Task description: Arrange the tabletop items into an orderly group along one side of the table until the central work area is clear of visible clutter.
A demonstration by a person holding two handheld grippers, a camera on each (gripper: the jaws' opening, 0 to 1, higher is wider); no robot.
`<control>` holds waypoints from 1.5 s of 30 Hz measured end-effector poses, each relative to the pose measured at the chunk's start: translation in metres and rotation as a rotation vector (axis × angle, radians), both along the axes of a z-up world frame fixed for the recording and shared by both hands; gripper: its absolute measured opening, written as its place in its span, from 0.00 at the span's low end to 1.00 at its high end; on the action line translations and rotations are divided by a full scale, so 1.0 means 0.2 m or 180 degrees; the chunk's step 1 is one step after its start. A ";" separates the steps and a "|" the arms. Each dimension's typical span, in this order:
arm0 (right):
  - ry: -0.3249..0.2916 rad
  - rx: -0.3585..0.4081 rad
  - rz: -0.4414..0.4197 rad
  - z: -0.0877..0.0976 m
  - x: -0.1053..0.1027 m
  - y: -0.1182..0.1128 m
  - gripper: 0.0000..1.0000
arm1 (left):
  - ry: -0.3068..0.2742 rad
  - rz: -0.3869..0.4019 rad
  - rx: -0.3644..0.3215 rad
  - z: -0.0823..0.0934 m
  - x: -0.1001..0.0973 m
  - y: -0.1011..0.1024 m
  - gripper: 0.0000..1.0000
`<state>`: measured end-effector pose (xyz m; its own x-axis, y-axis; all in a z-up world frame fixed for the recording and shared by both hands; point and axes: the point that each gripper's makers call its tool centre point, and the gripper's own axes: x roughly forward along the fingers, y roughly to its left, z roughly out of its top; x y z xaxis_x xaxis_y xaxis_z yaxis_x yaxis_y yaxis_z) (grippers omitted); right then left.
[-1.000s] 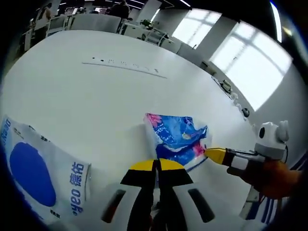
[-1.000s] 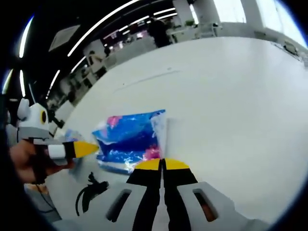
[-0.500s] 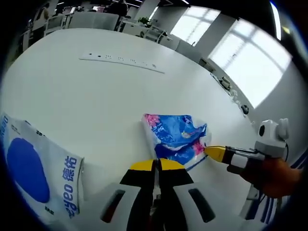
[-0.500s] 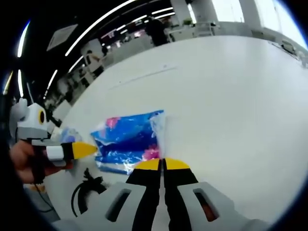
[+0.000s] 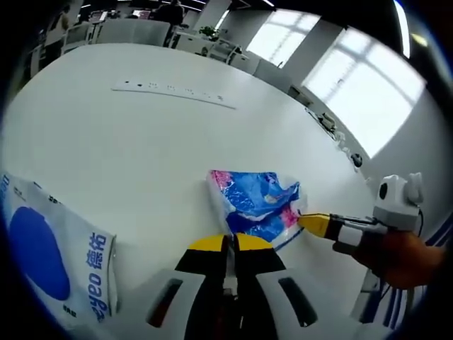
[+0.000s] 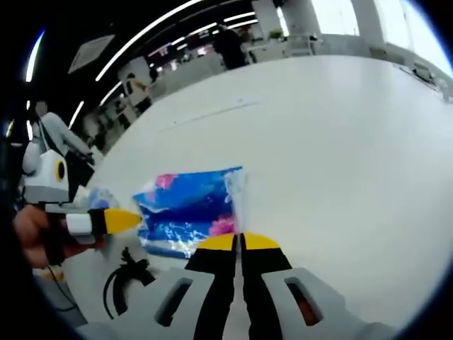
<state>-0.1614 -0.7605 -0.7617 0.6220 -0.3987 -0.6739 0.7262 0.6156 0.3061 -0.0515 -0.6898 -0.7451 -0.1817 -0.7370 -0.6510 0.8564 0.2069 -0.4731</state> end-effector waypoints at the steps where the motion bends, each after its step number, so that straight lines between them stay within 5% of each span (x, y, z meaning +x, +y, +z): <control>1: 0.0017 -0.0017 -0.0011 0.00 -0.01 0.00 0.00 | 0.0021 -0.0024 -0.0004 0.00 -0.01 0.00 0.01; 16: 0.0015 -0.0033 -0.0028 0.02 -0.04 0.02 0.05 | -0.0004 -0.0033 -0.0046 0.05 0.02 0.03 0.07; 34: 0.0058 -0.0025 0.0093 0.01 -0.06 0.03 0.04 | -0.0068 -0.0050 -0.0024 0.01 0.01 0.00 0.00; 45: 0.0054 -0.0052 0.0059 0.04 -0.12 0.06 0.08 | -0.0102 -0.0052 -0.0151 0.10 0.08 0.03 0.06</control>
<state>-0.1856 -0.7494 -0.7531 0.6180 -0.3981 -0.6779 0.7196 0.6338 0.2838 -0.0356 -0.6839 -0.7251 -0.1734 -0.7644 -0.6210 0.8743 0.1707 -0.4543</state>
